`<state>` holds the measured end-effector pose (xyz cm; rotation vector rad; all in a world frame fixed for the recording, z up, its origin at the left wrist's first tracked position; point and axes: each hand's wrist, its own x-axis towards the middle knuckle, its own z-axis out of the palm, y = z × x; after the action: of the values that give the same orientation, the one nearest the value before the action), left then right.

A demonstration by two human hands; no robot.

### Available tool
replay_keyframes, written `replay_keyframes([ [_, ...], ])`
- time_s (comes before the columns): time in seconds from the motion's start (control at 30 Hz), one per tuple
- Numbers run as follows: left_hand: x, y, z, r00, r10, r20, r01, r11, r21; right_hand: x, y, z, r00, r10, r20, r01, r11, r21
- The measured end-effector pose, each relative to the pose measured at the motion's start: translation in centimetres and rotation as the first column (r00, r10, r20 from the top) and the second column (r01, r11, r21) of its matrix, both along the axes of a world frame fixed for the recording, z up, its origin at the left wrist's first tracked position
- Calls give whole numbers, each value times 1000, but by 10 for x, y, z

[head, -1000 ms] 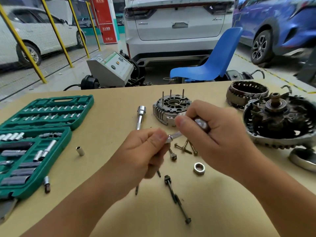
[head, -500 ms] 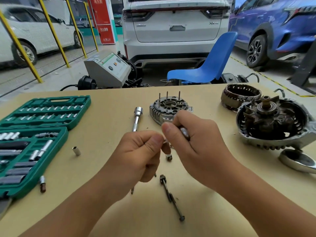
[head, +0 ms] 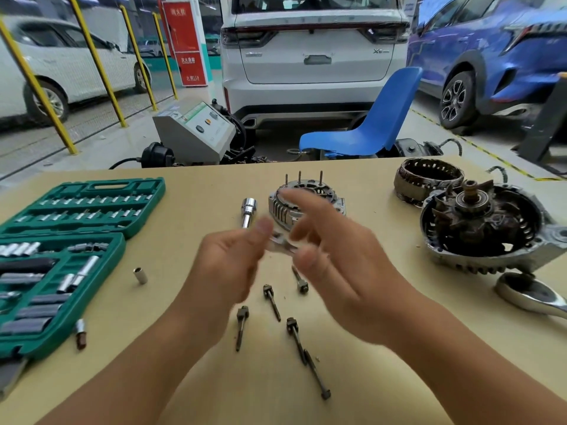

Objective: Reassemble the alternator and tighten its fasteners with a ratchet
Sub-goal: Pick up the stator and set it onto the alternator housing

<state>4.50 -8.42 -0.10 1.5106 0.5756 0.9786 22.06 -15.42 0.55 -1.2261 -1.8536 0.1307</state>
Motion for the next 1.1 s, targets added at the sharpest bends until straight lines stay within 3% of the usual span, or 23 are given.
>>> replay_keyframes([
  [0.07,-15,20,-1,982,169,80,-153,972,-178,13,7,6,983,-157,-92,169,973,154],
  [0.17,-36,49,0,883,458,102,-430,877,-216,42,14,16,890,-373,-264,449,818,360],
  [0.27,-51,69,-5,732,677,-74,-679,734,-8,76,10,23,764,-550,-338,645,630,432],
  [0.33,-55,82,-15,627,720,-298,-655,694,299,101,2,33,646,-643,-411,761,501,413],
  [0.43,-52,93,-31,507,690,-517,-440,723,533,142,-13,50,433,-788,-438,901,366,234],
  [0.53,-43,96,-36,309,660,-685,-271,751,602,184,-26,46,249,-949,-194,956,273,-109],
  [0.6,-38,95,-36,170,666,-726,-180,745,642,205,-34,35,259,-965,-48,909,260,-325],
  [0.63,-37,94,-35,141,664,-734,-164,747,644,213,-37,31,299,-952,-61,853,295,-431],
  [0.67,-37,94,-34,137,656,-742,-159,754,638,219,-39,27,330,-937,-116,783,340,-521],
  [0.73,-39,91,-32,173,664,-728,-180,748,639,229,-39,22,310,-922,-231,684,385,-619],
  [0.9,-37,77,-28,406,800,-442,-296,573,765,244,-36,9,191,-942,-277,711,327,-623],
  [1.0,-28,72,-32,506,763,-402,-293,590,752,245,-36,4,181,-943,-280,732,319,-602],
  [1.1,-15,66,-35,570,728,-381,-274,606,747,246,-32,2,224,-923,-313,724,373,-580],
])
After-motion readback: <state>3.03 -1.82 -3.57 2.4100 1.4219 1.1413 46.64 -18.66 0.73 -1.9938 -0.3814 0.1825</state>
